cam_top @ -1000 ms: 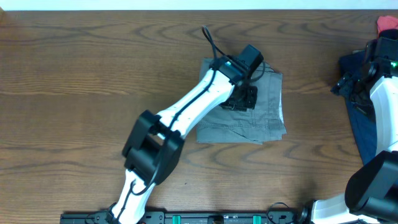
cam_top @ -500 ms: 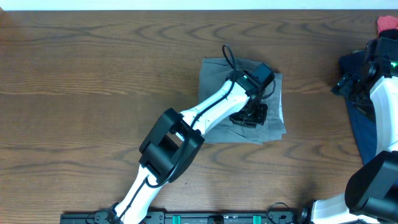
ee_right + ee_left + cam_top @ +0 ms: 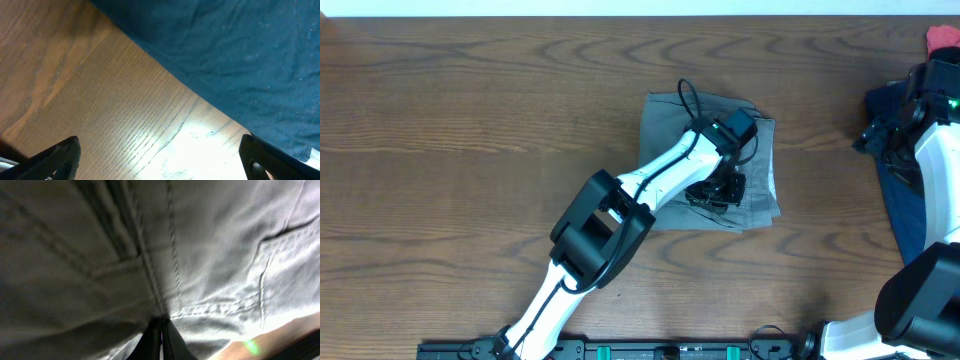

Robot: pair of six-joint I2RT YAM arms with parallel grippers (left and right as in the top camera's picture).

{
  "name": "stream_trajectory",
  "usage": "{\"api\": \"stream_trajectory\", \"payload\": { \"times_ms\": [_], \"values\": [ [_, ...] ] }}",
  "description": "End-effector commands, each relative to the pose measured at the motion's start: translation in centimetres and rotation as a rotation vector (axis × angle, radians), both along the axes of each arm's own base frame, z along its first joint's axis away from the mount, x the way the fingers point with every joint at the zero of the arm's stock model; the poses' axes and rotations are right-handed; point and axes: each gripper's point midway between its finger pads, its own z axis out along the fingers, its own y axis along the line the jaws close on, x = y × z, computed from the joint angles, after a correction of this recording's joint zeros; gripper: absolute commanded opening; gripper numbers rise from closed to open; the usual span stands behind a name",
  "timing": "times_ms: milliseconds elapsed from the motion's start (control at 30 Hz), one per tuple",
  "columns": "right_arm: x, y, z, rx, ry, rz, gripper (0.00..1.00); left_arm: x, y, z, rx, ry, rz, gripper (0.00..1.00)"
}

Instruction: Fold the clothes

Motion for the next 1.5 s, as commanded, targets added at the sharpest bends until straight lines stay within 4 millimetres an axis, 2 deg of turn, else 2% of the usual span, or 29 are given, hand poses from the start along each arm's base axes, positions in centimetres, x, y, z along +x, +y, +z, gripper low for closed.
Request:
{"api": "stream_trajectory", "payload": {
  "times_ms": [0, 67, 100, 167, 233, 267, 333, 467, 533, 667, 767, 933, 1100, 1200, 1233, 1400, 1467],
  "values": [
    [-0.1, -0.1, 0.6, -0.017, -0.009, 0.01, 0.99, 1.6, 1.0, 4.5, -0.048, -0.093, 0.001, 0.06],
    [-0.1, -0.1, 0.6, -0.017, -0.009, 0.01, 0.99, 2.6, 2.0, 6.6, -0.052, -0.14, 0.026, 0.1],
    [-0.1, -0.1, 0.6, -0.017, -0.009, 0.01, 0.99, 3.4, 2.8, 7.5, -0.046, -0.167, 0.045, 0.23],
    [-0.1, -0.1, 0.6, -0.017, -0.009, 0.01, 0.99, 4.9, 4.7, 9.1, -0.034, -0.224, 0.072, 0.62],
    [-0.1, -0.1, 0.6, -0.017, -0.009, 0.01, 0.99, 6.5, 6.7, 10.0, -0.02, -0.257, 0.11, 0.91],
    [-0.1, -0.1, 0.6, -0.017, -0.009, 0.01, 0.99, 7.4, 7.9, 10.2, -0.016, -0.258, 0.137, 0.98],
    [-0.1, -0.1, 0.6, -0.016, -0.009, 0.009, 0.99, 8.7, 10.3, 10.2, 0.004, -0.243, 0.193, 0.98],
    [-0.1, -0.1, 0.6, -0.017, -0.009, 0.01, 0.99, 10.6, 15.8, 8.7, 0.061, -0.178, 0.285, 0.98],
    [-0.1, -0.1, 0.6, -0.017, -0.009, 0.01, 0.99, 11.1, 17.3, 8.0, 0.035, -0.14, 0.294, 0.98],
    [-0.1, -0.1, 0.6, -0.017, -0.009, 0.01, 0.99, 10.7, 17.1, 7.5, -0.139, -0.062, 0.233, 0.98],
    [-0.1, -0.1, 0.6, -0.017, -0.009, 0.01, 0.99, 10.4, 17.5, 6.5, -0.157, -0.04, 0.238, 0.98],
    [-0.1, -0.1, 0.6, -0.017, -0.009, 0.01, 0.99, 8.8, 15.7, 4.7, -0.268, -0.001, 0.184, 0.98],
    [-0.1, -0.1, 0.6, -0.017, -0.009, 0.01, 0.99, 7.2, 15.6, 2.1, -0.261, 0.027, 0.176, 0.98],
    [-0.1, -0.1, 0.6, -0.017, -0.009, 0.01, 0.99, 6.5, 15.8, 1.3, -0.254, 0.044, 0.181, 1.0],
    [-0.1, -0.1, 0.6, -0.017, -0.009, 0.01, 0.99, 6.4, 15.9, 1.2, -0.253, 0.045, 0.181, 0.97],
    [-0.1, -0.1, 0.6, -0.017, -0.009, 0.01, 0.99, 6.5, 15.2, 1.0, -0.261, 0.028, 0.167, 0.72],
    [-0.1, -0.1, 0.6, -0.017, -0.009, 0.01, 0.99, 6.6, 14.6, 1.0, -0.264, 0.022, 0.169, 0.69]
  ]
}}
